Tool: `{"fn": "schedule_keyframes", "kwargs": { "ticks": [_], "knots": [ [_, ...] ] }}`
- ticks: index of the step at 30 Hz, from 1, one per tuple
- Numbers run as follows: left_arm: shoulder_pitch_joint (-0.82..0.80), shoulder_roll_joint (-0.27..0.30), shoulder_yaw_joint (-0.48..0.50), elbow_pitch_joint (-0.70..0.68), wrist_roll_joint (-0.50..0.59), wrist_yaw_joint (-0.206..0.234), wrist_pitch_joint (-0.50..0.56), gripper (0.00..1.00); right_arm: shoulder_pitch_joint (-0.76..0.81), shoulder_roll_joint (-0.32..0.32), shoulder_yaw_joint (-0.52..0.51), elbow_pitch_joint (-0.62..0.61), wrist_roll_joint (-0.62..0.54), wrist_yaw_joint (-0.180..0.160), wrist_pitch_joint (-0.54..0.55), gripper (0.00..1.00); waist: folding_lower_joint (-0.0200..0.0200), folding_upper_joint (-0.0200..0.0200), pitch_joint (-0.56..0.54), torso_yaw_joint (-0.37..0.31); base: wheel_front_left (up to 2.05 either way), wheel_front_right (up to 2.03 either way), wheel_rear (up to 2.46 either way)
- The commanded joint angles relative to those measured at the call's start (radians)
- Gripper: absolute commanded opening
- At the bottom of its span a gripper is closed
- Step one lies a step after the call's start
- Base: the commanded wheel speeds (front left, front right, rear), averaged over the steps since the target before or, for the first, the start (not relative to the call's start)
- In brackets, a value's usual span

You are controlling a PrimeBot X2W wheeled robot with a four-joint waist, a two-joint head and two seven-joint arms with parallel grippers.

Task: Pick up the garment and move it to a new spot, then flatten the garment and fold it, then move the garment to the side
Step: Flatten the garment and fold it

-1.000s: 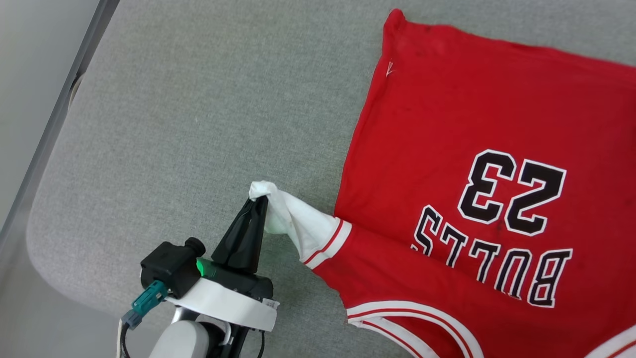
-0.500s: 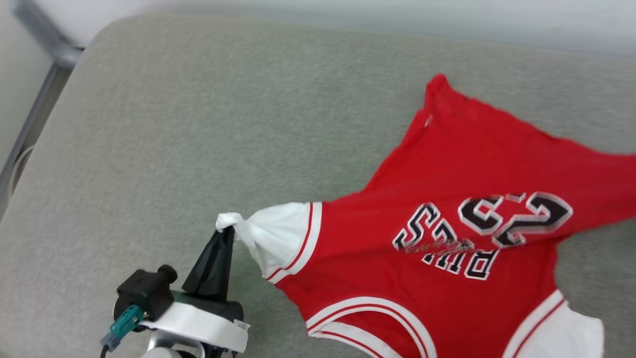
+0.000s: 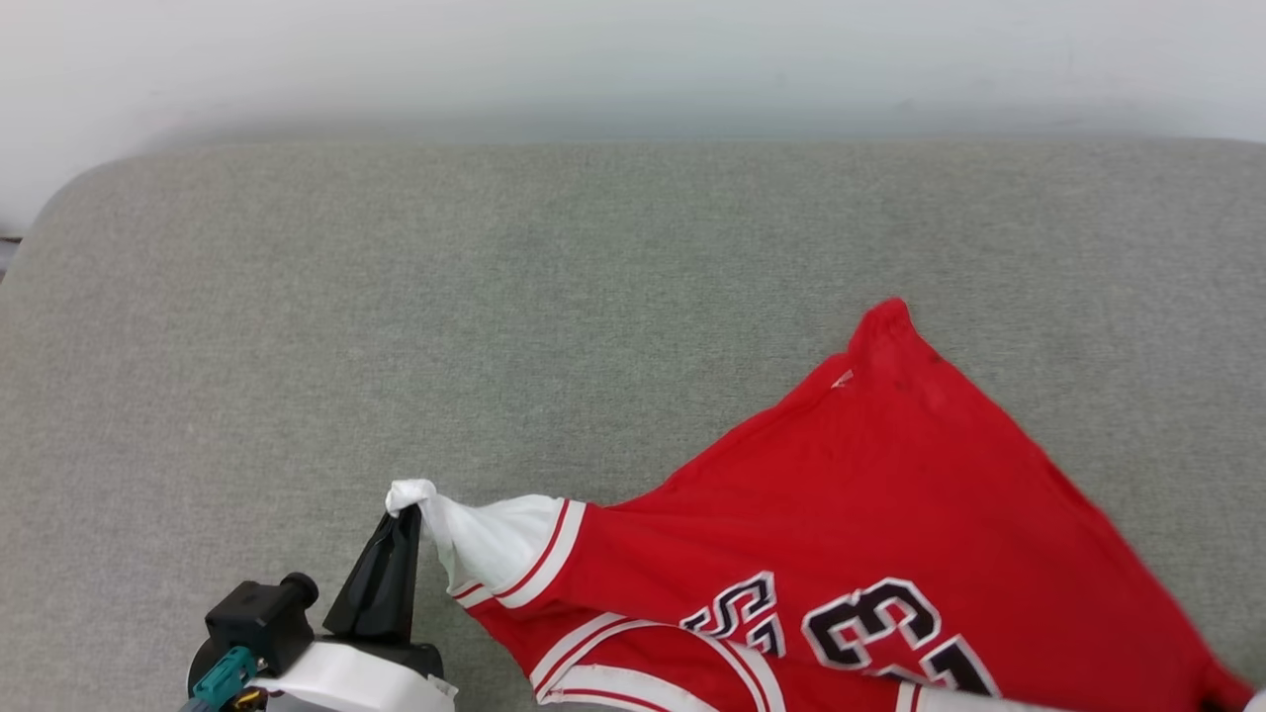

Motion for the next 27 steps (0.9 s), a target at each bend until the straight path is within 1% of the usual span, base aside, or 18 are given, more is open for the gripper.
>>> {"fn": "schedule_keyframes", "kwargs": {
  "ticks": [1,4,5,6,7,8,10,13,17,20,22,24,27],
  "knots": [
    [0.010,0.011,0.002,0.009,-0.005,0.001,-0.002,0.00,0.053,0.039,0.000,-0.013,0.003,-0.001,-0.011,0.00,0.0001,0.0000,-0.016,-0.016,0.00,0.00,0.00],
    [0.018,0.015,0.003,0.024,-0.005,0.001,-0.002,0.00,0.119,0.078,0.022,0.009,0.028,-0.001,-0.030,0.00,0.0001,0.0000,-0.027,-0.024,0.00,0.00,0.00],
    [0.019,0.016,0.001,0.028,-0.005,0.001,-0.002,0.00,0.133,0.082,0.031,0.020,0.036,-0.001,-0.045,0.06,0.0001,0.0000,-0.028,-0.024,0.00,0.00,0.00],
    [0.019,0.016,0.001,0.028,-0.005,0.001,-0.002,0.00,0.133,0.082,0.031,0.020,0.036,-0.001,-0.045,0.06,0.0001,0.0000,-0.028,-0.024,0.00,0.00,0.00],
    [0.019,0.015,-0.002,0.031,-0.004,0.001,-0.002,0.00,0.144,0.086,0.039,0.034,0.050,-0.001,-0.064,0.39,0.0001,0.0000,-0.030,-0.024,0.00,0.00,0.00],
    [0.020,0.016,-0.003,0.034,-0.003,0.001,-0.002,0.00,0.143,0.089,0.042,0.043,0.061,-0.001,-0.098,1.00,0.0001,0.0000,-0.031,-0.024,0.00,0.00,0.00],
    [0.018,0.019,-0.005,0.040,-0.005,0.001,-0.002,0.00,0.135,0.090,0.045,0.072,0.105,-0.001,-0.183,1.00,0.0001,0.0000,-0.033,-0.024,0.00,0.00,0.00],
    [0.015,0.019,-0.012,0.046,-0.008,0.001,-0.002,0.00,0.102,0.088,0.040,0.098,0.123,-0.001,-0.345,1.00,0.0001,0.0000,-0.037,-0.020,0.00,0.00,0.00],
    [0.007,0.017,-0.021,0.052,-0.010,0.001,-0.002,0.00,0.046,0.089,0.024,0.109,0.090,-0.001,-0.551,1.00,0.0001,0.0000,-0.040,-0.008,0.00,0.00,0.00],
    [-0.001,0.012,-0.024,0.048,-0.009,0.001,-0.002,0.00,-0.014,0.074,0.037,0.125,0.063,-0.001,-0.657,1.00,0.0001,0.0000,-0.036,0.002,0.00,0.00,0.00],
    [-0.011,0.008,-0.029,0.044,-0.007,0.001,-0.002,0.00,-0.063,0.050,0.058,0.151,0.058,-0.001,-0.691,1.00,0.0001,0.0000,-0.027,0.011,0.00,0.00,0.00],
    [-0.020,0.006,-0.033,0.039,-0.006,0.001,-0.002,0.00,-0.120,0.024,0.093,0.184,0.060,-0.001,-0.695,1.00,0.0001,0.0000,-0.017,0.018,0.00,0.00,0.00],
    [-0.038,0.004,-0.048,0.033,-0.006,0.001,-0.002,0.00,-0.213,-0.030,0.155,0.244,0.064,-0.001,-0.635,1.00,0.0001,0.0000,0.007,0.036,0.00,0.00,0.00]
  ]
}}
